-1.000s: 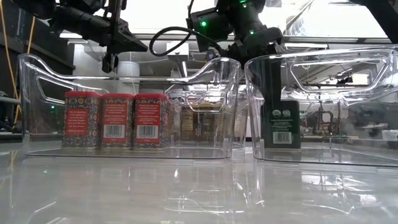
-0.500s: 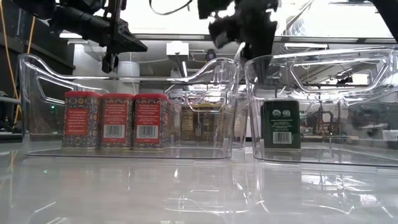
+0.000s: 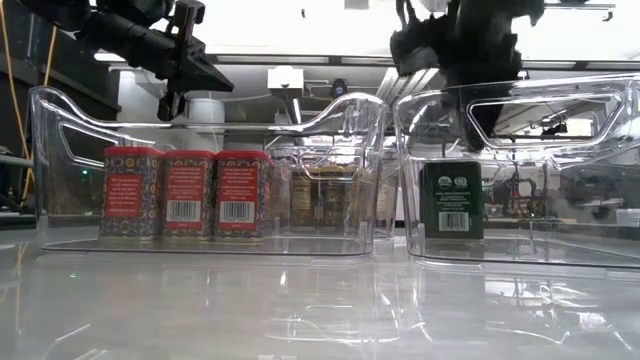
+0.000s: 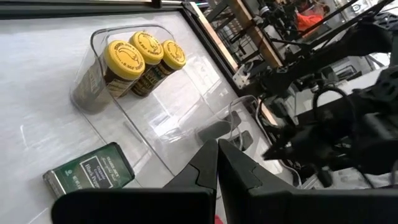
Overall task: Sort spices by type
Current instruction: Put the bottom right green seasoning can into the right transparent bin
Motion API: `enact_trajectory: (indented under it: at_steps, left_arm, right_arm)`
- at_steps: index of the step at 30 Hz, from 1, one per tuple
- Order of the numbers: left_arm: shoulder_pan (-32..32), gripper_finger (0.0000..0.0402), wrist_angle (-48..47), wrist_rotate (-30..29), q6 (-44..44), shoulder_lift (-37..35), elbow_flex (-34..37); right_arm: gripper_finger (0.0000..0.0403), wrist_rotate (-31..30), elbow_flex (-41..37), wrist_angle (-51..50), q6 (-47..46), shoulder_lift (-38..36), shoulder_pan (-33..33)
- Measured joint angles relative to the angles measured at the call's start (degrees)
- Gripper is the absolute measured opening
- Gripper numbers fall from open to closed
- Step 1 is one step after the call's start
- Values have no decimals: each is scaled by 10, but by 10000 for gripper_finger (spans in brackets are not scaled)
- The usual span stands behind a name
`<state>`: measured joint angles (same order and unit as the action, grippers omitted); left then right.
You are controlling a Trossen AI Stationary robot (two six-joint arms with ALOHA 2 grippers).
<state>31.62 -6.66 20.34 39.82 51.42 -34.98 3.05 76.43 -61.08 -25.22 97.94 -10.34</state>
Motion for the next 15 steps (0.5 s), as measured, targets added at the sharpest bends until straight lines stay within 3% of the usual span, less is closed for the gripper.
enact_trajectory:
  at_steps: [7, 15]
  left_arm:
    - [0, 0, 0, -1, 6, 0, 0]
    - [0, 0, 2, -1, 6, 0, 0]
  right_arm:
    - [7, -70, -30, 31, -7, 8, 2]
    - [2, -94, -54, 45, 18, 8, 19]
